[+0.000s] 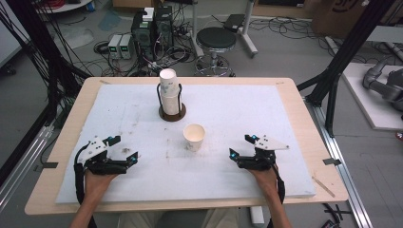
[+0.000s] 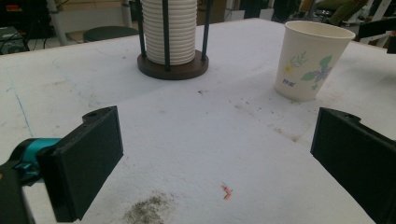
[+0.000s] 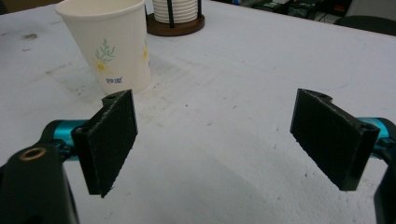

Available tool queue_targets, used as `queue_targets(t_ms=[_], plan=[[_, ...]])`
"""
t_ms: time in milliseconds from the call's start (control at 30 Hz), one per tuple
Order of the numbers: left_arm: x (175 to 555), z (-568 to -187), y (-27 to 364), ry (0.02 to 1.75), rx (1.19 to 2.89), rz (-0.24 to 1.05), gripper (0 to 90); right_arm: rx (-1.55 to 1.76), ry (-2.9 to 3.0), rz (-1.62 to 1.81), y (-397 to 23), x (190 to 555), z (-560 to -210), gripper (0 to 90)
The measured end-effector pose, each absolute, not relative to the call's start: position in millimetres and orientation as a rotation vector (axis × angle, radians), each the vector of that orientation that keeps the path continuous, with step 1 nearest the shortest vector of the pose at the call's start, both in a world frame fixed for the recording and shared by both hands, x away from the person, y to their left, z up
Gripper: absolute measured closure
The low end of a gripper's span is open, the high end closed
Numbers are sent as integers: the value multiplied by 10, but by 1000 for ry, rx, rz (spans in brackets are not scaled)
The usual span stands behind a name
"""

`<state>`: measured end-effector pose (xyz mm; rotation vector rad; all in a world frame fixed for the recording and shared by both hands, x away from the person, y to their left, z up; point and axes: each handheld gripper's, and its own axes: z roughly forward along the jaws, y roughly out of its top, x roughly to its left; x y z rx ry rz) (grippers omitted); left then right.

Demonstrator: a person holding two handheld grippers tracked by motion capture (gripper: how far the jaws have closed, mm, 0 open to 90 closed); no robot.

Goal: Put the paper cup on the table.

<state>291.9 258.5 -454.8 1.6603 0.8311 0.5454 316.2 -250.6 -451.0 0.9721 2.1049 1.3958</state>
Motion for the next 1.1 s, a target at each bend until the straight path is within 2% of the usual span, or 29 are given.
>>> queue_targets(t_ms=[1100], plan=[[2923,-4553,2594,832,1653,534,22,973,2105,1402,-2514,3162,-4516,153]])
